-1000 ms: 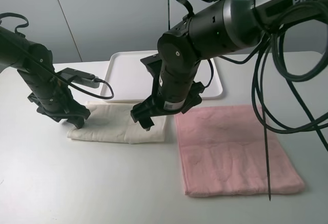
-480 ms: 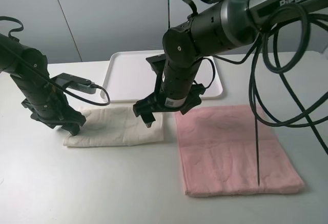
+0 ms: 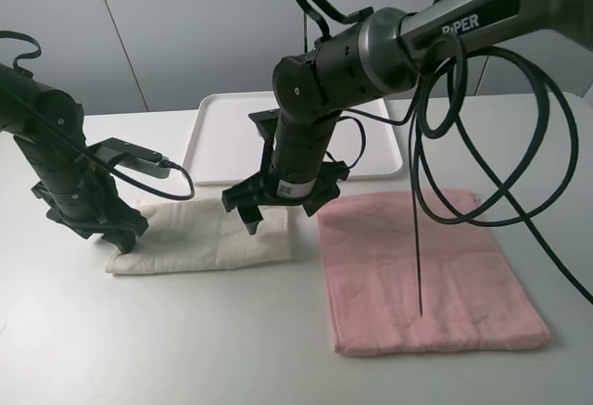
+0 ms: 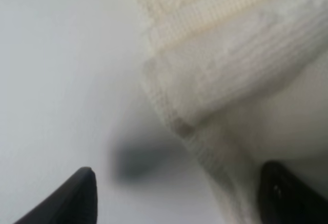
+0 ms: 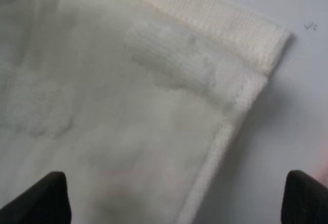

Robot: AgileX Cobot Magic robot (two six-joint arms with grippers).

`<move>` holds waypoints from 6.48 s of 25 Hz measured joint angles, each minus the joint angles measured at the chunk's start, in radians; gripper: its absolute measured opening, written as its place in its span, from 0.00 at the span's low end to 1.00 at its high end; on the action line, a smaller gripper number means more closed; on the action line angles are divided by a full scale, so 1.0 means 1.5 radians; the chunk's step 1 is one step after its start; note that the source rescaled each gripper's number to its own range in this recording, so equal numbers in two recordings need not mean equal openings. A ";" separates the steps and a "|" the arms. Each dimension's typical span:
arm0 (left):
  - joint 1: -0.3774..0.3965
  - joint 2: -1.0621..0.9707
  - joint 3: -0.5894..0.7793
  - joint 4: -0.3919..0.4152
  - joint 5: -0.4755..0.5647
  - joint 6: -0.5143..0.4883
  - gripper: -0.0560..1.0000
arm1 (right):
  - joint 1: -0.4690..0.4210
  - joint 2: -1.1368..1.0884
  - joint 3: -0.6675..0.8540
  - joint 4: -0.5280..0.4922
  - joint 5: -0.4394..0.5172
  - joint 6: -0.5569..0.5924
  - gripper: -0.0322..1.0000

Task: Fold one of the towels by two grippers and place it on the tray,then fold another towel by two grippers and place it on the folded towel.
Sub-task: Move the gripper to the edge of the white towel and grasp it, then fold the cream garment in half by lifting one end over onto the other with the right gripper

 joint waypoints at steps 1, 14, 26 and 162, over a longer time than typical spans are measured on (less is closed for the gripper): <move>0.000 0.000 0.001 0.002 0.000 -0.003 0.85 | 0.000 0.003 -0.001 0.002 0.003 -0.001 0.89; 0.000 -0.003 0.004 0.010 0.001 -0.009 0.85 | 0.000 0.021 -0.001 0.002 -0.010 -0.007 0.89; 0.000 -0.003 0.004 0.012 0.001 -0.009 0.84 | 0.000 0.022 -0.001 0.004 -0.021 -0.007 0.85; 0.000 -0.112 -0.177 -0.007 0.182 0.021 0.84 | 0.015 0.094 0.008 1.081 -0.053 -0.722 0.08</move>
